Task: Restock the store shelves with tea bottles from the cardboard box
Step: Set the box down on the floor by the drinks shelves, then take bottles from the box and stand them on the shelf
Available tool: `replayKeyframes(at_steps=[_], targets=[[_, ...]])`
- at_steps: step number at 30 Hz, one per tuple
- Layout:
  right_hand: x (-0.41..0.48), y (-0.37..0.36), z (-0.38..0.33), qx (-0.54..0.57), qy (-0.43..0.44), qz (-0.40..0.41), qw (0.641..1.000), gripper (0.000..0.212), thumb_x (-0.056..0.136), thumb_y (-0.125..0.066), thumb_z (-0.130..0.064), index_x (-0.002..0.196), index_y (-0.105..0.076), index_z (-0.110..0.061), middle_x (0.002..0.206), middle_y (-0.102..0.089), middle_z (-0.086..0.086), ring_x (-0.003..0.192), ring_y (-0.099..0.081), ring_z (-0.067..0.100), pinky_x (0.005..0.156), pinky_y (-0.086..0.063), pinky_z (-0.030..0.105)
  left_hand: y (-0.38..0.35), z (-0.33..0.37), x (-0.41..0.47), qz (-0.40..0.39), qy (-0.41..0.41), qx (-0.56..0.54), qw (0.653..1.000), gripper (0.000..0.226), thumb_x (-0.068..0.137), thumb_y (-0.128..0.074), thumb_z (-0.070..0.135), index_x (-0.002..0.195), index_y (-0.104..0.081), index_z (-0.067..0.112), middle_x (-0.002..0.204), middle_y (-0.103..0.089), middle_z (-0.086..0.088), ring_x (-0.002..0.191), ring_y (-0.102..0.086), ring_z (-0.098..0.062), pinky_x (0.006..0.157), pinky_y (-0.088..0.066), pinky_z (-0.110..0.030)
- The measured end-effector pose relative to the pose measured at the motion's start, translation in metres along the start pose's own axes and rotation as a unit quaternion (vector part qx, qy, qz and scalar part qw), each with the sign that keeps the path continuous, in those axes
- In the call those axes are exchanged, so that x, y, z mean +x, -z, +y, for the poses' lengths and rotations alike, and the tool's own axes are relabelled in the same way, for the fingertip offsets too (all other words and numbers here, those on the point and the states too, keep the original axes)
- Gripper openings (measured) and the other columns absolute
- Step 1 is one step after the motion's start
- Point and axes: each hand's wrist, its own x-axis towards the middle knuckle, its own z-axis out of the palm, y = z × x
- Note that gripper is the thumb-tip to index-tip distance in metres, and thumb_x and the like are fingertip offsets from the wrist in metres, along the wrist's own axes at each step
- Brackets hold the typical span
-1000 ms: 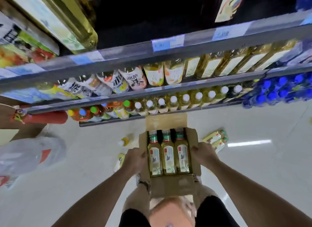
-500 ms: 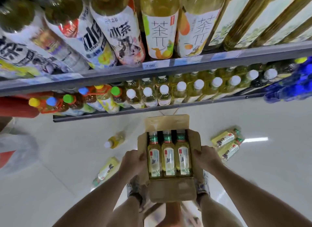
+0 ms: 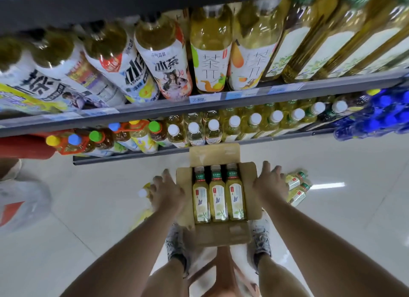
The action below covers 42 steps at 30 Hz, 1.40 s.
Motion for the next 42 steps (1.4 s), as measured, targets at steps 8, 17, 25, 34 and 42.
replayKeyframes(at_steps=[8, 17, 25, 34, 42], targets=[[0.003, -0.006, -0.042, -0.133, 0.338, 0.073, 0.929, 0.03, 0.093, -0.05, -0.02, 0.122, -0.053, -0.017, 0.113, -0.059, 0.006, 0.1, -0.06, 0.026, 0.084, -0.05, 0.039, 0.003, 0.037, 0.008, 0.042, -0.372, 0.197, 0.906, 0.032, 0.096, -0.051, 0.024, 0.126, -0.059, 0.017, 0.125, -0.061, -0.005, 0.114, -0.054, -0.026, 0.095, -0.042, -0.039], [0.086, -0.085, -0.043, -0.105, 0.55, 0.252, 0.789, 0.016, 0.084, -0.059, -0.032, 0.09, -0.069, -0.022, 0.079, -0.068, -0.003, 0.056, -0.062, 0.021, 0.045, -0.047, 0.029, -0.062, 0.013, 0.114, 0.067, -0.565, 0.194, 0.799, 0.017, 0.075, -0.065, 0.016, 0.091, -0.058, 0.017, 0.093, -0.06, -0.002, 0.088, -0.061, -0.023, 0.075, -0.051, -0.033], [0.072, -0.107, -0.023, -0.076, 0.51, 0.293, 0.805, 0.017, 0.089, -0.052, -0.032, 0.084, -0.064, -0.02, 0.078, -0.065, -0.002, 0.06, -0.063, 0.025, 0.046, -0.045, 0.03, -0.06, 0.039, 0.078, 0.185, -0.568, 0.26, 0.758, 0.017, 0.094, -0.055, 0.024, 0.108, -0.058, 0.015, 0.102, -0.062, -0.004, 0.096, -0.063, -0.027, 0.068, -0.05, -0.037], [-0.011, -0.104, 0.007, -0.047, 0.379, 0.212, 0.899, 0.024, 0.098, -0.043, -0.028, 0.11, -0.061, -0.017, 0.116, -0.061, 0.006, 0.101, -0.061, 0.029, 0.074, -0.048, 0.037, -0.045, 0.026, -0.027, 0.154, -0.385, 0.346, 0.841, 0.035, 0.092, -0.057, 0.016, 0.126, -0.059, 0.018, 0.127, -0.057, -0.008, 0.124, -0.051, -0.029, 0.096, -0.045, -0.044], [-0.027, -0.117, 0.005, -0.079, 0.319, 0.182, 0.927, 0.033, 0.099, -0.041, -0.033, 0.127, -0.053, -0.021, 0.131, -0.053, 0.005, 0.118, -0.05, 0.028, 0.094, -0.042, 0.042, -0.078, -0.015, -0.017, 0.168, -0.339, 0.284, 0.881, 0.059, 0.095, -0.05, 0.03, 0.151, -0.035, 0.021, 0.157, -0.028, -0.013, 0.148, -0.017, -0.035, 0.119, -0.016, -0.051]])
